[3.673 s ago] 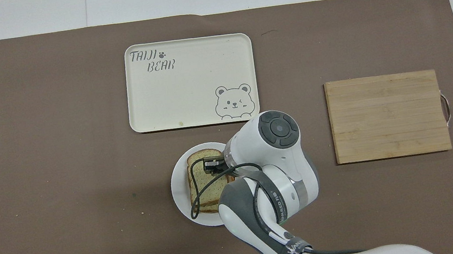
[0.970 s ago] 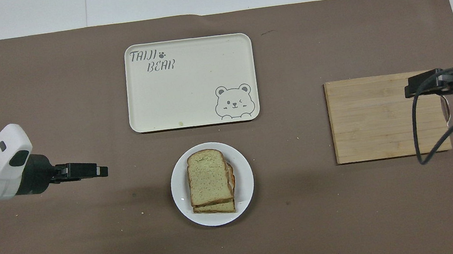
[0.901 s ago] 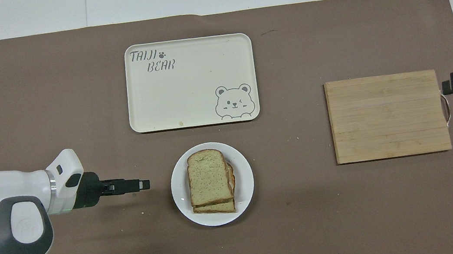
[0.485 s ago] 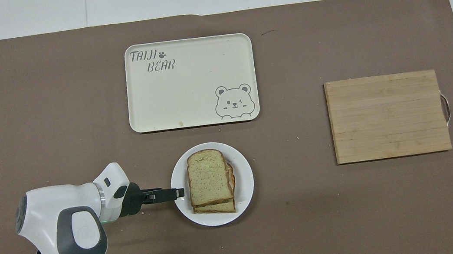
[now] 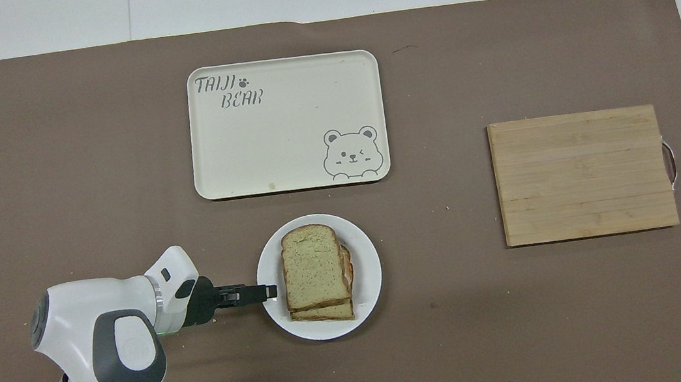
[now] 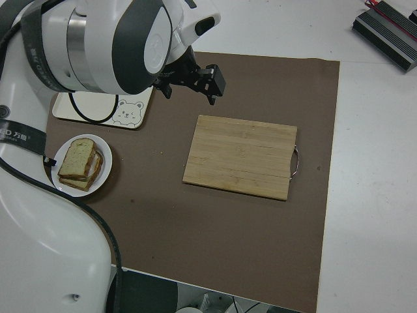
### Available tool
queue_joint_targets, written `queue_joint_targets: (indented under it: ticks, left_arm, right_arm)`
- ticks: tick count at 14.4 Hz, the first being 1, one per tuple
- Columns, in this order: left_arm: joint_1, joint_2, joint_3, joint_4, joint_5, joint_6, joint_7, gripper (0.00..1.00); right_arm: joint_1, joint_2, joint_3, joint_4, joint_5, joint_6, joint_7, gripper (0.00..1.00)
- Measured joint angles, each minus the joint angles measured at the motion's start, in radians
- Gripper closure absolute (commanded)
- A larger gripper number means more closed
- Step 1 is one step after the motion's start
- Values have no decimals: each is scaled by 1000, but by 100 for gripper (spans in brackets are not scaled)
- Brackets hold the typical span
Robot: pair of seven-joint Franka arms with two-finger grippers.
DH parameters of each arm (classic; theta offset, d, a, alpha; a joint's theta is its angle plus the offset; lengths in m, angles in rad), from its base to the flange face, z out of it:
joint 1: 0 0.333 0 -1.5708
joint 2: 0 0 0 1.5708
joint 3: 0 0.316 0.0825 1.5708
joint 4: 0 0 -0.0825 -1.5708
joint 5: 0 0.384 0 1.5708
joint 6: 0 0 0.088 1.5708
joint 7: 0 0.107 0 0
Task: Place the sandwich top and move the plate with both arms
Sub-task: 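Grip the white plate rim with the left gripper, then slide the plate with the left gripper onto the bear tray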
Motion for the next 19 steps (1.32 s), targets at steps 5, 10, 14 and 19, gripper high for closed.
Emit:
queue_joint_targets:
  ticks: [5,10,14,19]
  left_arm:
    - [-68,39,-1,-1,-121,29,45,100]
    - [-76,47,9,19,-164,20,46,100]
    - [42,64,18,73,-163,-113,48,100]
    - [196,128,23,208,-163,-276,47,100]
  right_arm:
    - [0,1,0,-4,0,-2,-3,0]
    - [0,1,0,-4,-1,-2,-10,0]
    - [0,1,0,-4,-1,-2,-11,0]
    - [0,1,0,-5,-1,-2,-11,0]
